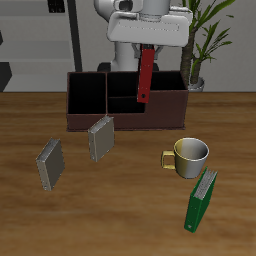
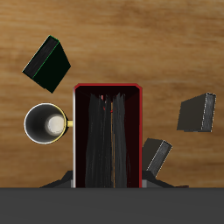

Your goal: Place the red book into the back desk caddy's right compartment

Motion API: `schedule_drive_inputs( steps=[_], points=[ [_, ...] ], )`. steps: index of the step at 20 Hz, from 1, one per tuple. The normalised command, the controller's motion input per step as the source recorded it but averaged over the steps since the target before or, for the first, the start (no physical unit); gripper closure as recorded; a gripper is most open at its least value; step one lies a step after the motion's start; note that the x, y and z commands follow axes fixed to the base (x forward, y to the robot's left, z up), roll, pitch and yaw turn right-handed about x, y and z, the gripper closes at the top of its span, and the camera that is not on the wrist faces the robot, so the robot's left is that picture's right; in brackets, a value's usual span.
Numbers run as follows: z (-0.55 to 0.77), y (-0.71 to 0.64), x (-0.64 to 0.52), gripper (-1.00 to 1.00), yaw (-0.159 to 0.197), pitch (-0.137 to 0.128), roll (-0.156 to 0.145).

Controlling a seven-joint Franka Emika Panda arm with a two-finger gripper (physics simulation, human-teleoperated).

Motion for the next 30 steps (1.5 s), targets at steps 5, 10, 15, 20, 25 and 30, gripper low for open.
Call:
schedule_drive_inputs(
  steps=[5,10,15,20,25,30],
  points=[
    [0.28,0.24,-0.53,1.0,0.062,-0.025,0.012],
    [0.25,0.17,-0.52,1.0,0.041,-0.047,-0.009],
    [0.02,0.09,-0.39,1.0,0.049,-0.013,-0.026],
    [0.04,0.01,-0.41,1.0,-0.007,-0.009,-0.058],
    [-0.01,0.19,-0.4,1.0,0.009,-0.006,0.019],
    [0.05,0.22,-0.41,1.0,0.025,-0.037,0.05]
  ],
)
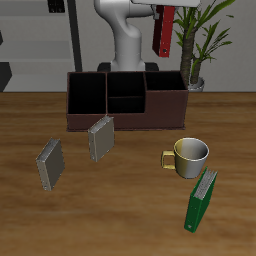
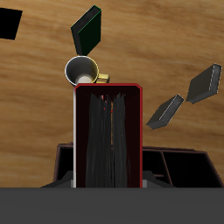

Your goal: Place the red book into the back desk caddy's right compartment

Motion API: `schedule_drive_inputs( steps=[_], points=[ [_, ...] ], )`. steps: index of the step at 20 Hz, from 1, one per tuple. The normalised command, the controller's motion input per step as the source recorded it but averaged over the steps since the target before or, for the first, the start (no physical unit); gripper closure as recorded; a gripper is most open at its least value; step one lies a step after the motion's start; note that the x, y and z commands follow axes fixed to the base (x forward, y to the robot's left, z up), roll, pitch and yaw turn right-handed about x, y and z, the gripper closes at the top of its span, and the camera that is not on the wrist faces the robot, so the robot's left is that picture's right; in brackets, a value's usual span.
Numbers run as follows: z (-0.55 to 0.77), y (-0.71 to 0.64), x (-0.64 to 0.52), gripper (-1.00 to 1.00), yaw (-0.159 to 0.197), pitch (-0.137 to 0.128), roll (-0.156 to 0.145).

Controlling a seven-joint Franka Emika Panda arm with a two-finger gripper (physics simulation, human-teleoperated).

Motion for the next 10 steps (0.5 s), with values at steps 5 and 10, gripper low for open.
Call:
schedule_drive_inputs(
  steps=[5,10],
  points=[
    [-0.03,0.11,-0.26,1.0,0.024,-0.005,0.038],
    [-0.04,0.12,-0.24,1.0,0.031,-0.015,0.029]
  ],
)
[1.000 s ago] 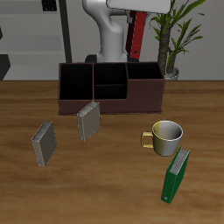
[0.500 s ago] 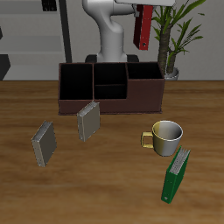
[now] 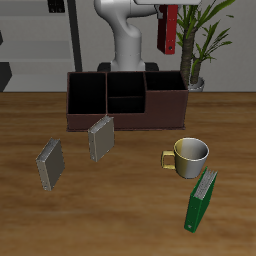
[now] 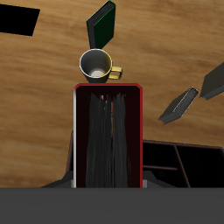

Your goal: Place the red book into the back desk caddy's right compartment

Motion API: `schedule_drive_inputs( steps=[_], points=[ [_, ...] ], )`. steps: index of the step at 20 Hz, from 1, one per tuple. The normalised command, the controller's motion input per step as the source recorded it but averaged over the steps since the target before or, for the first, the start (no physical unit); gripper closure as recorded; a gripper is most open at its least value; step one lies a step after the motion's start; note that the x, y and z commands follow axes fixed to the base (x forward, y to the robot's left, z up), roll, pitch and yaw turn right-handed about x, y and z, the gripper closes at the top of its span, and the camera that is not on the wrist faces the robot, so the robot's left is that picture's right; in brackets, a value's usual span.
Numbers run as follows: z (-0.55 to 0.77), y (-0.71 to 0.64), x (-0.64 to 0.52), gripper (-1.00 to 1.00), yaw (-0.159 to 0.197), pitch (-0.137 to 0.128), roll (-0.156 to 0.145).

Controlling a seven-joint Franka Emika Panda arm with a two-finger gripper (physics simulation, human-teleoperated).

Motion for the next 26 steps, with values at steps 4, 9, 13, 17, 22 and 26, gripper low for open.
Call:
schedule_drive_inputs(
  steps=[4,9,13,17,22,26],
  points=[
    [-0.01,0.1,-0.21,1.0,0.014,-0.017,0.019],
    [-0.13,0.07,-0.19,1.0,0.026,-0.002,0.026],
    [-0.21,-0.08,-0.03,1.0,-0.009,0.017,-0.008],
    [-0.22,-0.04,-0.03,1.0,0.0,0.028,-0.006],
    [-0.07,-0.03,-0.08,1.0,-0.003,0.002,-0.001],
    [-0.11,0.01,-0.05,1.0,0.014,0.004,0.012]
  ],
)
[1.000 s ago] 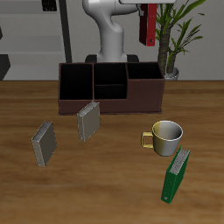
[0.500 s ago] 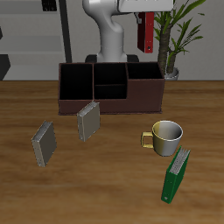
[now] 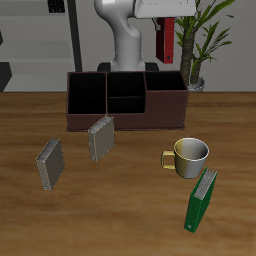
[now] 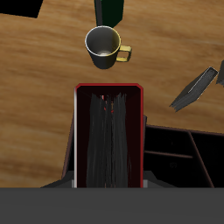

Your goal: Place the red book into the back desk caddy's right compartment

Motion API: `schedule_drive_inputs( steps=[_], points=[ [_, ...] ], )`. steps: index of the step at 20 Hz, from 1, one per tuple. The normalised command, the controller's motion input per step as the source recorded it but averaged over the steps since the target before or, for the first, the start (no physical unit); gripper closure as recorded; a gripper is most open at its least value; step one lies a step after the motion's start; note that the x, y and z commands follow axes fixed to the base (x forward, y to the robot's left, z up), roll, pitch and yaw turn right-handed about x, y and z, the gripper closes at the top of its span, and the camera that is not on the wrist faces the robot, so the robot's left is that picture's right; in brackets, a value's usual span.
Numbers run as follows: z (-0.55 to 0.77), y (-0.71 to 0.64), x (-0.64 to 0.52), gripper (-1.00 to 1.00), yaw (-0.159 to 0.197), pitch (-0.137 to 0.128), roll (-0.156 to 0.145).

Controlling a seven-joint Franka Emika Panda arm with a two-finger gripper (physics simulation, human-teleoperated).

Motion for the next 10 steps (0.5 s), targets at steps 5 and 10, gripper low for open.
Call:
schedule_drive_inputs(
  steps=[5,10],
  points=[
    [-0.21,0.07,-0.06,1.0,0.018,0.031,0.022],
    [-0.11,0.04,-0.06,1.0,0.016,0.012,0.027]
  ],
)
